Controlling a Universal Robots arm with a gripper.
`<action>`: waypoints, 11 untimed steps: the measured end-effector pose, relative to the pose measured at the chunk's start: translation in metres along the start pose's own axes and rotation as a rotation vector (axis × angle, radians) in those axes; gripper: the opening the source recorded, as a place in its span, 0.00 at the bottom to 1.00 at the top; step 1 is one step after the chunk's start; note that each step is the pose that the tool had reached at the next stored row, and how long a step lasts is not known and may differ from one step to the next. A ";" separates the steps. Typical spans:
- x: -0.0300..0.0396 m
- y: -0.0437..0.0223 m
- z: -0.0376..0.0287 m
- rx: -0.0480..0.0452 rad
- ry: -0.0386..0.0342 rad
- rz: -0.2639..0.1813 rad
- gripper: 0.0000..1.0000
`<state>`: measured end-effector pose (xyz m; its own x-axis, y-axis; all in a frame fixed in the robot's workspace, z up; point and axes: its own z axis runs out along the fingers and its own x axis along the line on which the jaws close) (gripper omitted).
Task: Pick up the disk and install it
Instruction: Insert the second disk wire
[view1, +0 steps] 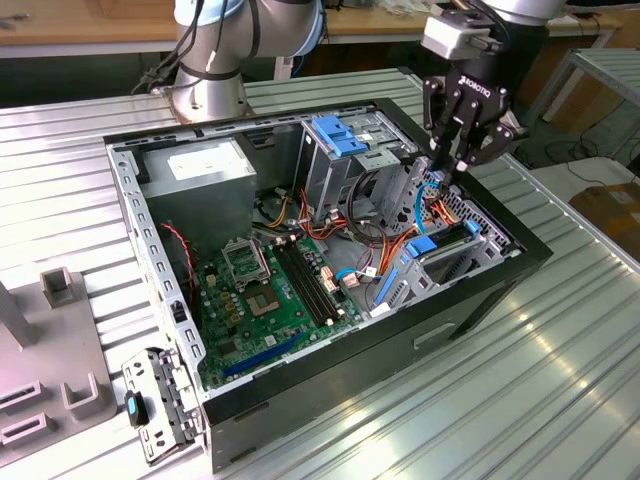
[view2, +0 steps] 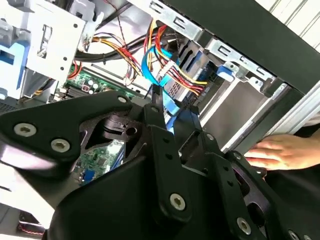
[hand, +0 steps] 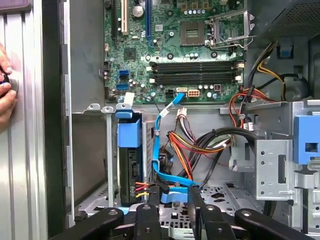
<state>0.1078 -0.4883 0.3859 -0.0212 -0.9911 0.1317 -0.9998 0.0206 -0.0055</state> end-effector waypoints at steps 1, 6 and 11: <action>-0.0001 -0.0003 0.0009 0.0002 0.0155 0.001 0.36; -0.0008 -0.0008 0.0051 0.0009 0.0532 0.002 0.36; -0.0009 -0.0008 0.0054 0.0010 0.0600 0.003 0.16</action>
<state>0.1087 -0.4881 0.3804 -0.0239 -0.9813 0.1909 -0.9997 0.0231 -0.0069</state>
